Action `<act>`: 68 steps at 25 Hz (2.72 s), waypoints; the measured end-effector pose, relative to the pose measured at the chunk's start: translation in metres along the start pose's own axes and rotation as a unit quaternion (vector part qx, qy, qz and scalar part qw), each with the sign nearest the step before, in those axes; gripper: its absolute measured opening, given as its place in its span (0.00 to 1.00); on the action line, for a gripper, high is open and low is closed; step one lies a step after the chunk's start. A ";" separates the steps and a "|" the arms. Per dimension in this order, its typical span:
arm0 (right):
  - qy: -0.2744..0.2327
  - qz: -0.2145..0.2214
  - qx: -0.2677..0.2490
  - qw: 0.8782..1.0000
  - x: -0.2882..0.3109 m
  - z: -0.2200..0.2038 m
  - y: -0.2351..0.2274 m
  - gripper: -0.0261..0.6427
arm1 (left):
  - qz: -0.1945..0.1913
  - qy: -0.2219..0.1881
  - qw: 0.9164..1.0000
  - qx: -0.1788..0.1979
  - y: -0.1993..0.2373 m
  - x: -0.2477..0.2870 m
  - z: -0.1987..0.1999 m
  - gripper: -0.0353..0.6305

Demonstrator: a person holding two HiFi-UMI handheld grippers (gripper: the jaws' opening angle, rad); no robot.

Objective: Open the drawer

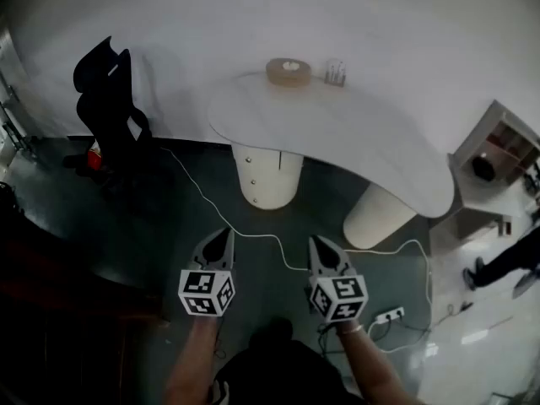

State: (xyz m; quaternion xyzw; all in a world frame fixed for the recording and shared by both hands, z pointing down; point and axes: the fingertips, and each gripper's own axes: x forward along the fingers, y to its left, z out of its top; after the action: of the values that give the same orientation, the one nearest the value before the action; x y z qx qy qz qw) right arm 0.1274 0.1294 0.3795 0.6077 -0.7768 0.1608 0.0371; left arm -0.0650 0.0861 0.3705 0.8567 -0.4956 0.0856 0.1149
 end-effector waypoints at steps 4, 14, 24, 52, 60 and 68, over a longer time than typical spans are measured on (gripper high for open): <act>-0.008 0.010 -0.007 1.000 0.001 0.006 -0.006 0.04 | 0.004 -0.001 1.000 0.002 -0.008 0.006 0.000 0.06; -0.023 0.022 -0.002 0.999 -0.005 0.012 -0.020 0.04 | 0.018 0.022 1.000 -0.007 -0.020 0.020 -0.011 0.06; -0.006 0.033 0.008 0.999 0.022 0.002 -0.015 0.04 | 0.029 0.043 0.999 -0.004 -0.002 0.051 -0.021 0.06; 0.050 -0.049 0.037 0.997 0.288 -0.003 -0.019 0.04 | -0.049 0.145 0.988 0.005 0.165 0.307 -0.065 0.31; 0.069 -0.040 0.025 0.996 0.323 -0.038 -0.034 0.04 | -0.030 0.168 0.985 0.034 0.181 0.361 -0.108 0.32; 0.063 -0.021 0.007 0.998 0.344 -0.076 -0.047 0.04 | -0.016 0.155 0.987 0.042 0.186 0.399 -0.144 0.32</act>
State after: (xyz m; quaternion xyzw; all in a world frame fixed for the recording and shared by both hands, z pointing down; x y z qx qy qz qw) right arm 0.0725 -0.1786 0.5483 0.6130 -0.7588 0.2030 0.0851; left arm -0.0343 -0.2936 0.6336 0.8447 -0.4541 0.2364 0.1560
